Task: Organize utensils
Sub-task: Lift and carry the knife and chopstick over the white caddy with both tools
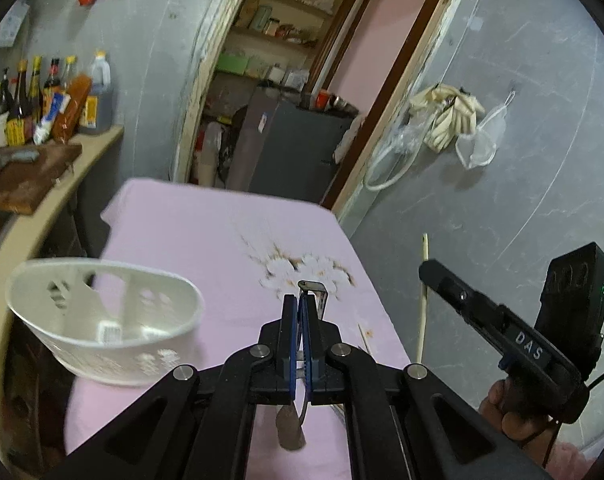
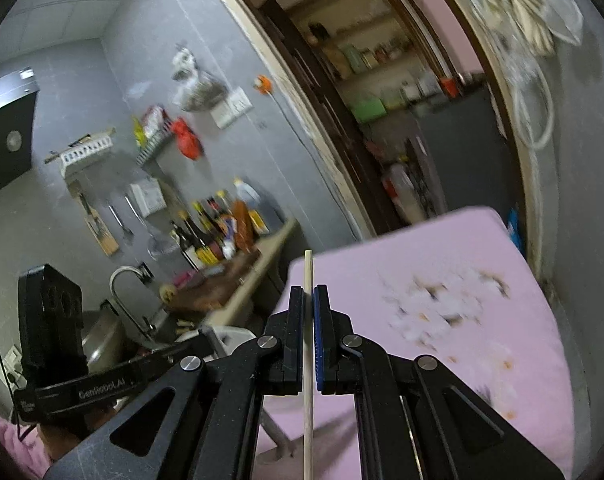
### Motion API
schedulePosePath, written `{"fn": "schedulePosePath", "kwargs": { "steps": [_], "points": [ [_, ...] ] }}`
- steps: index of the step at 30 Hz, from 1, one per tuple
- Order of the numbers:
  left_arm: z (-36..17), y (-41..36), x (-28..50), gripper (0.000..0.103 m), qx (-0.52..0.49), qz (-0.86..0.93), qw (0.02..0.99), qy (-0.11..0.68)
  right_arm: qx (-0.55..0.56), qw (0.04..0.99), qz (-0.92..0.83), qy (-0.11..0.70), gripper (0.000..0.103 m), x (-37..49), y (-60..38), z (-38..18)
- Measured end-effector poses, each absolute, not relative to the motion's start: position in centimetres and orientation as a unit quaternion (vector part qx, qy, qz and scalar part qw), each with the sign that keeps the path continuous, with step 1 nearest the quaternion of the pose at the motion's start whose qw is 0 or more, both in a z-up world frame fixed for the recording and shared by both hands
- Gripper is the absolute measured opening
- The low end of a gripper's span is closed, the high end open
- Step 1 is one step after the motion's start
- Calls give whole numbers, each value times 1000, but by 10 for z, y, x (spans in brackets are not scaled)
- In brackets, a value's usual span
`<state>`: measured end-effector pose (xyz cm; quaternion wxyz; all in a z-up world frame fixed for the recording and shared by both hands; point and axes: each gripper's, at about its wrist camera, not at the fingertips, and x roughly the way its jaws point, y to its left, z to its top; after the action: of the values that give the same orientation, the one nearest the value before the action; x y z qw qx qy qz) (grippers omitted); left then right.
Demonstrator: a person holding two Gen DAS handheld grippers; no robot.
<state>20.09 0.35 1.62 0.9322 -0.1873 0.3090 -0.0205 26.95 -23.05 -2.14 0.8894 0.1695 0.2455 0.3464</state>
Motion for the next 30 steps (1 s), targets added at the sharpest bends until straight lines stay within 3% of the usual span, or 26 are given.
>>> {"fn": "schedulePosePath", "kwargs": {
  "steps": [15, 24, 30],
  "points": [
    [48, 90, 164, 2, -211, -41, 935, 283, 164, 900, 369, 164, 4, 258, -134, 40],
    [78, 164, 145, 2, -201, 64, 952, 224, 214, 901, 362, 105, 4, 278, -82, 44],
    [69, 191, 160, 2, -179, 118, 955, 207, 190, 922, 321, 102, 4, 297, -40, 20]
  ]
}}
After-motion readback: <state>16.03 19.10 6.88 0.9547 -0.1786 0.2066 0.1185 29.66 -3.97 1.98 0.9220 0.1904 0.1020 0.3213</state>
